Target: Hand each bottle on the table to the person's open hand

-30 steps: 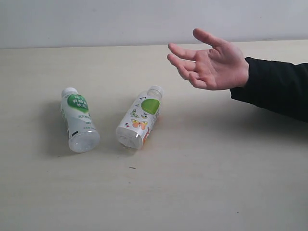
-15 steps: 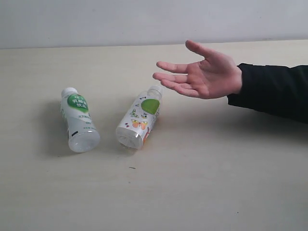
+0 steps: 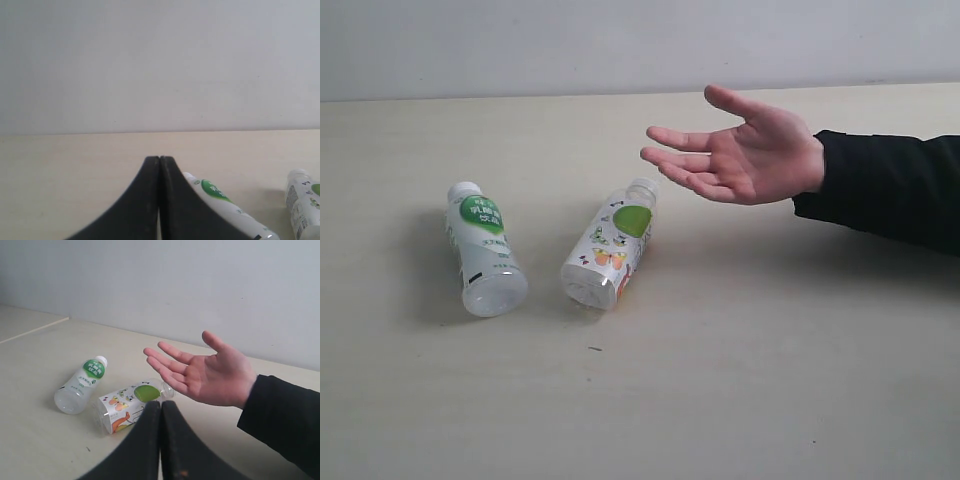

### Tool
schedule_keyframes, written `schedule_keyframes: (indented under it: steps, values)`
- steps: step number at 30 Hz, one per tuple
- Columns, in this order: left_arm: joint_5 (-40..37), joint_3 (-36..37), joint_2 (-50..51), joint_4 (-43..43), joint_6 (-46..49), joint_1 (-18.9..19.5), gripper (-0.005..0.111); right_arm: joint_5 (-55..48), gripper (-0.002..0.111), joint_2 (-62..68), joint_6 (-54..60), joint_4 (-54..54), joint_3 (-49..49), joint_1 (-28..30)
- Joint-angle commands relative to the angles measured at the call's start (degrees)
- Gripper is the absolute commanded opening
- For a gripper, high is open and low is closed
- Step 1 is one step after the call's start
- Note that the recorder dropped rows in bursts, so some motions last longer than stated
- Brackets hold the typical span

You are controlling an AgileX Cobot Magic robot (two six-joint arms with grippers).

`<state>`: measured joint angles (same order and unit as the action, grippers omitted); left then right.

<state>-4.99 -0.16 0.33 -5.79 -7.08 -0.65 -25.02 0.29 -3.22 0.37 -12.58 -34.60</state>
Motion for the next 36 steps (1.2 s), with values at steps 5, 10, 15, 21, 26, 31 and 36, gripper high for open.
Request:
schedule_keyframes:
  steps: [5,10,15,21,26,31,36]
  values:
    - [1.36,0.16,-0.33,-0.04,0.97,0.18,0.000,0.82,0.000,-0.29,0.05,0.13,0.18,0.03]
    - [9.13,0.16,-0.33,0.21,-8.48,0.18,0.000,0.82,0.000,-0.29,0.05,0.13,0.18,0.03]
    - [13.10,0.16,-0.33,0.21,-17.45,0.18,0.000,0.82,0.000,-0.29,0.05,0.13,0.18,0.03]
    - [25.32,0.16,-0.33,0.21,-23.77,0.18,0.000,0.82,0.000,-0.29,0.05,0.13,0.18,0.03]
    - [34.66,-1.03,-0.30,6.43,-24.72,0.18,0.000,0.82,0.000,-0.29,0.05,0.13,0.18,0.03]
    - [18.58,-14.80,14.14,6.39,-18.21,0.18,0.000,0.82,0.000,-0.29,0.05,0.13,0.18,0.03]
    - [-2.03,-30.64,30.51,-7.62,-16.92,0.06,0.000,0.82,0.000,-0.29,0.05,0.13,0.18,0.03]
